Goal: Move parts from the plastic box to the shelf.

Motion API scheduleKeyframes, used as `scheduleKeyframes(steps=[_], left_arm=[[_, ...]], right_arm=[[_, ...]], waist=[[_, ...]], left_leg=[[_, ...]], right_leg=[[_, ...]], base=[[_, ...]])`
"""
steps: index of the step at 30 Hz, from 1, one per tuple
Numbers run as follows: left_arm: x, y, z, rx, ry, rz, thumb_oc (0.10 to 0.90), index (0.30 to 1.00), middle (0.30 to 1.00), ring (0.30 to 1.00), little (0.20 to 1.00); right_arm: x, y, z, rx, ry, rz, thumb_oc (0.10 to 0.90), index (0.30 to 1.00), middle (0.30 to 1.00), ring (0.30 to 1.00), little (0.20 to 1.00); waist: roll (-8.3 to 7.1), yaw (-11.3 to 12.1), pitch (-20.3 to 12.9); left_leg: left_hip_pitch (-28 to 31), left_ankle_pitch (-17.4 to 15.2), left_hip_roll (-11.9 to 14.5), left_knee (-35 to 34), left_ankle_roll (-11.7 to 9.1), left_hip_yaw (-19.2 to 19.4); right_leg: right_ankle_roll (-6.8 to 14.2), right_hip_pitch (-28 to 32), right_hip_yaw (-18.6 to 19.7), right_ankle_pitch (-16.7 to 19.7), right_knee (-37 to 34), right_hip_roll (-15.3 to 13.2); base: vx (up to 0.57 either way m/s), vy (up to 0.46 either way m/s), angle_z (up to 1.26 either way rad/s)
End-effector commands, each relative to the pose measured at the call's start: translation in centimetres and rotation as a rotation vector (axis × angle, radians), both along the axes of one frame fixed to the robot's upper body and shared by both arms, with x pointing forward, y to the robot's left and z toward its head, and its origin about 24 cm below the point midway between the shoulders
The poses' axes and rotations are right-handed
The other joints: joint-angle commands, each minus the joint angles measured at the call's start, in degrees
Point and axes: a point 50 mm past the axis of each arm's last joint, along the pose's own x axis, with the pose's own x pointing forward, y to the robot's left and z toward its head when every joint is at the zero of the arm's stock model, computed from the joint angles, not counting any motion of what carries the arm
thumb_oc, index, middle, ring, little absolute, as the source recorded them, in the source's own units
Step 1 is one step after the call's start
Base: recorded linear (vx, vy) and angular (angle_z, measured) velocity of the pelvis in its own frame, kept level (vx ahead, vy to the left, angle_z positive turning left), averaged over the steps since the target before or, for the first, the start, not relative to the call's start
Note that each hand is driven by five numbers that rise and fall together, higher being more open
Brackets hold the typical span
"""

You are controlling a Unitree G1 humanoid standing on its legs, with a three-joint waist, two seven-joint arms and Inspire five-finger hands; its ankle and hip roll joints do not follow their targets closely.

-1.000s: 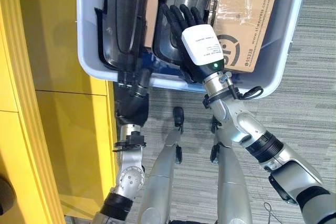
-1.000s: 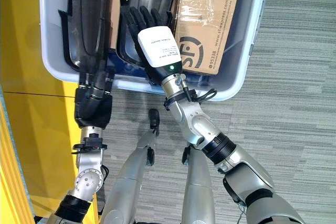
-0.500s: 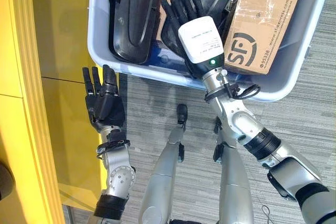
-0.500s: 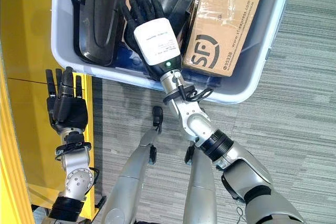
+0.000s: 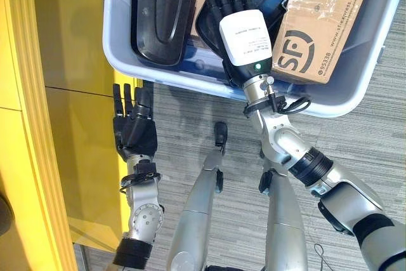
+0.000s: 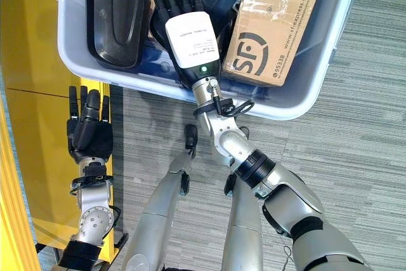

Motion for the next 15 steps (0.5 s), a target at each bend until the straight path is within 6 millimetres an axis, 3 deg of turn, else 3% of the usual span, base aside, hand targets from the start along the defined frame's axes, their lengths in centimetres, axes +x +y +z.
scheduleKeyframes(steps=[1,9,10,11,12,15], left_arm=[[-1.8,1.3,3.0,0.076,-0.184,0.028,0.900,1.000,1.000,1.000,1.000],[-1.7,1.0,3.1,0.060,-0.185,0.013,0.900,1.000,1.000,1.000,1.000],[-1.7,0.9,3.1,0.059,-0.185,0.011,0.900,1.000,1.000,1.000,1.000],[-1.8,0.9,3.1,0.059,-0.186,0.010,0.900,1.000,1.000,1.000,1.000],[-1.8,0.9,3.1,0.057,-0.184,0.012,0.900,1.000,1.000,1.000,1.000],[-1.7,0.7,3.1,0.060,-0.196,0.006,0.900,1.000,1.000,1.000,1.000]], right_arm=[[1.6,-2.9,-0.9,0.025,0.074,-0.130,0.900,1.000,1.000,1.000,1.000],[1.9,-4.6,-1.7,0.134,0.140,-0.160,0.900,1.000,1.000,1.000,1.000],[2.0,-4.8,-1.9,0.160,0.173,-0.151,0.733,0.767,0.767,0.767,0.767],[2.1,-5.0,-2.1,0.175,0.197,-0.150,0.424,0.333,0.333,0.333,0.333],[2.2,-5.2,-2.7,0.178,0.247,-0.165,0.400,0.300,0.300,0.300,0.300],[2.3,-5.4,-3.7,0.205,0.277,-0.179,0.400,0.300,0.300,0.300,0.300]], waist=[[4.32,0.4,-0.6],[4.87,-0.7,-0.6],[4.95,-0.7,-0.6],[4.98,-0.8,-0.6],[5.04,-1.1,-0.6],[5.40,-1.3,-0.6]], left_leg=[[-4.6,-7.0,-1.4,7.7,0.8,-4.8],[-5.2,-7.6,-1.2,8.6,0.8,-4.1],[-5.2,-7.6,-1.3,8.7,0.8,-4.0],[-5.2,-7.6,-1.3,8.7,0.7,-4.0],[-5.1,-7.7,-1.2,8.8,0.7,-3.8],[-5.5,-7.9,-1.3,9.3,0.8,-3.4]], right_leg=[[5.1,2.4,1.7,-2.6,-3.5,-4.2],[4.9,1.2,2.5,-2.9,-2.6,-4.1],[4.9,1.1,2.6,-3.0,-2.5,-4.1],[4.8,1.1,2.6,-3.0,-2.5,-4.1],[4.8,1.1,2.7,-3.0,-2.4,-4.1],[4.6,0.3,3.1,-3.3,-1.7,-3.9]], base=[[0.00,0.000,0.00],[0.00,0.005,-0.01],[0.00,0.011,-0.05],[0.00,0.013,-0.05],[0.00,0.017,-0.05],[0.00,0.013,-0.03]])
